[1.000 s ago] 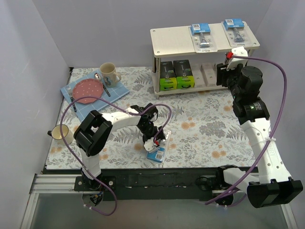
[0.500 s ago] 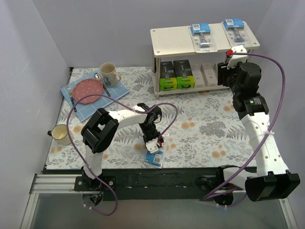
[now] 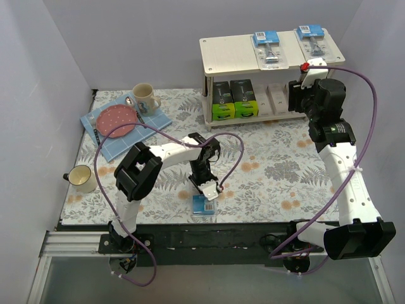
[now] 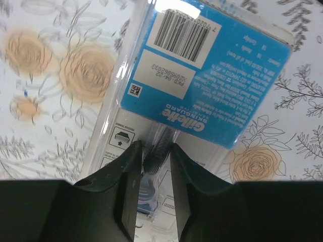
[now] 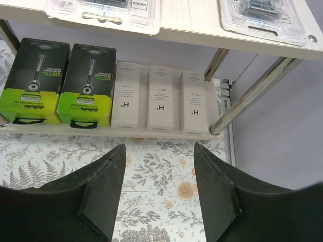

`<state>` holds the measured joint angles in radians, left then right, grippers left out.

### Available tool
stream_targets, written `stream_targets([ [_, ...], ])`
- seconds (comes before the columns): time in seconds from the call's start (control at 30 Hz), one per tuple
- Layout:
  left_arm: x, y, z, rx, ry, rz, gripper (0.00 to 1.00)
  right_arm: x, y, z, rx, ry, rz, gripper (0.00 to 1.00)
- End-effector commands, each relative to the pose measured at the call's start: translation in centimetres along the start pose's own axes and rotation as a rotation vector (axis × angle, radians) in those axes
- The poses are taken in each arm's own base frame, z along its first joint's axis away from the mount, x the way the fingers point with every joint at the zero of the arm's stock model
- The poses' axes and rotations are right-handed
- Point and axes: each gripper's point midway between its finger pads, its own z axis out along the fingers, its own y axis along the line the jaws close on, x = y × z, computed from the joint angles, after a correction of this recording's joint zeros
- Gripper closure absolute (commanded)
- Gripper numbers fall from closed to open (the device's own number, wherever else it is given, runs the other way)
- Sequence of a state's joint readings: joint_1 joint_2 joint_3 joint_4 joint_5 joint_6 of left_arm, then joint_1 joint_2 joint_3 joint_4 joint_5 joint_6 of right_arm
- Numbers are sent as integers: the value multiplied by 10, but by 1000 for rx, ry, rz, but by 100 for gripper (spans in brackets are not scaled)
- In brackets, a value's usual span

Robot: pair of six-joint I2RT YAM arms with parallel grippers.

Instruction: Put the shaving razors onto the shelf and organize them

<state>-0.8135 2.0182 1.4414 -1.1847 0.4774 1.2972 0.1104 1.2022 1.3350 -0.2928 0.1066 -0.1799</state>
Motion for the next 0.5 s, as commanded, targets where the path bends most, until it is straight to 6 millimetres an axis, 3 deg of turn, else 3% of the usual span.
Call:
stream_targets([
  [0.0, 44, 18, -23, -121, 124, -379, 85, -30, -8, -7, 17, -78, 29, 37],
  [0.07, 55, 18, -29, -145, 128, -588, 87, -28, -8, -7, 18, -74, 30, 37],
  [0.1, 61, 28, -46, -194, 122, -644, 89, -29, -10, -8, 22, -74, 34, 37],
  [0.2, 57, 29, -69, -244, 75, -813, 94, -28, -11, -7, 22, -73, 41, 37],
  [0.3, 36, 29, -87, -278, 20, -957, 100, -32, -14, -6, 31, -79, 53, 37],
  [0.47, -11, 64, -147, -420, -167, -1234, 100, -36, -22, -2, 58, -77, 73, 37],
])
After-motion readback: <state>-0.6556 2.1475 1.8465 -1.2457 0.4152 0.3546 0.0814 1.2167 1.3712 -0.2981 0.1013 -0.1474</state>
